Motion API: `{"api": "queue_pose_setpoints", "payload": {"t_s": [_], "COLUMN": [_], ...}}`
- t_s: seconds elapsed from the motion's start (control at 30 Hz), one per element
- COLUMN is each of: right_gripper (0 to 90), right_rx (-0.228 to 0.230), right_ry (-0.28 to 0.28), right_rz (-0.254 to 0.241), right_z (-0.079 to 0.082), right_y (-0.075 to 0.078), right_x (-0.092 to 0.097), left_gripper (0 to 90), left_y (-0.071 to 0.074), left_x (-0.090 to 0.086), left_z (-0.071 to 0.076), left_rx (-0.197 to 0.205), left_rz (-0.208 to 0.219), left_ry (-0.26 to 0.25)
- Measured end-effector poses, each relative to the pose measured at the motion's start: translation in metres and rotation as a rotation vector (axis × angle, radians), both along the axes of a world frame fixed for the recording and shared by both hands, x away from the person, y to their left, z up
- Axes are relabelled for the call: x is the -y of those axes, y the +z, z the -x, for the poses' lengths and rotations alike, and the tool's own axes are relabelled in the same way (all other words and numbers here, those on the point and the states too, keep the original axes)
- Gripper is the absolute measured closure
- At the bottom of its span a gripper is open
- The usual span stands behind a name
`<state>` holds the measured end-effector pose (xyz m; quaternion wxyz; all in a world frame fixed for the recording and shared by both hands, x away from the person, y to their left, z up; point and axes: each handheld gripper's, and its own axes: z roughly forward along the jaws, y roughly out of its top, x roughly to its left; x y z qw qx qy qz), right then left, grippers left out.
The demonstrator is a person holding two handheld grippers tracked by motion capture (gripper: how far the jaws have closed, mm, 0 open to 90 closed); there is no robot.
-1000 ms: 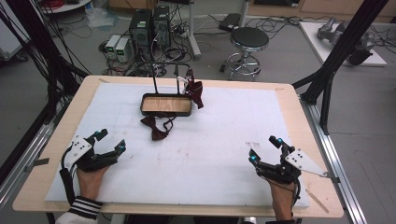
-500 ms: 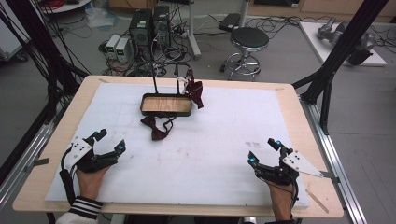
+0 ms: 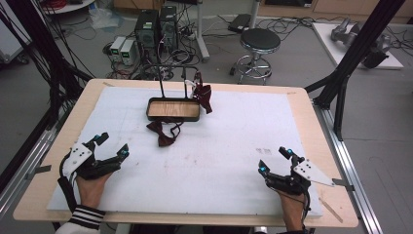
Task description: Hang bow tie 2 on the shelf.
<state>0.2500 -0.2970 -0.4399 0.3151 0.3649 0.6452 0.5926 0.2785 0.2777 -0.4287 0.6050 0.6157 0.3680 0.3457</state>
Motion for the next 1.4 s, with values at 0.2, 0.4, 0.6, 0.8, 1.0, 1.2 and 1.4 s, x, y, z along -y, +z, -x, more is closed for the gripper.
{"api": "queue_pose_setpoints", "payload": {"t_s": [0.2,0.4,0.6,0.8,1.0,1.2,1.4], "right_gripper": [10.5,10.5,10.5,10.5,10.5,10.5,10.5], "right_rx": [-0.014,-0.013,-0.021,-0.019,-0.009,-0.001,0.011], "right_ry": [0.000,-0.006,-0.005,-0.005,-0.004,0.005,0.008], "right_rz": [-0.013,-0.034,-0.046,-0.058,-0.060,-0.061,-0.050], "right_z": [0.001,0.001,0.000,0.000,0.002,0.003,0.003], "right_y": [-0.006,-0.008,-0.011,-0.012,-0.012,-0.013,-0.013], "right_x": [0.002,0.004,0.005,0.005,0.005,0.006,0.005], "left_gripper": [15.5,15.5,15.5,15.5,15.3,15.3,15.4], "left_y": [0.018,0.028,0.037,0.047,0.053,0.056,0.058], "left_x": [0.003,0.012,0.022,0.029,0.036,0.042,0.054], "left_z": [-0.004,-0.010,-0.022,-0.034,-0.044,-0.053,-0.065], "left_rx": [-0.011,-0.044,-0.108,-0.154,-0.211,-0.258,-0.354], "left_rz": [-0.037,-0.102,-0.153,-0.207,-0.249,-0.293,-0.359], "left_ry": [-0.015,-0.043,-0.088,-0.124,-0.138,-0.152,-0.163]}}
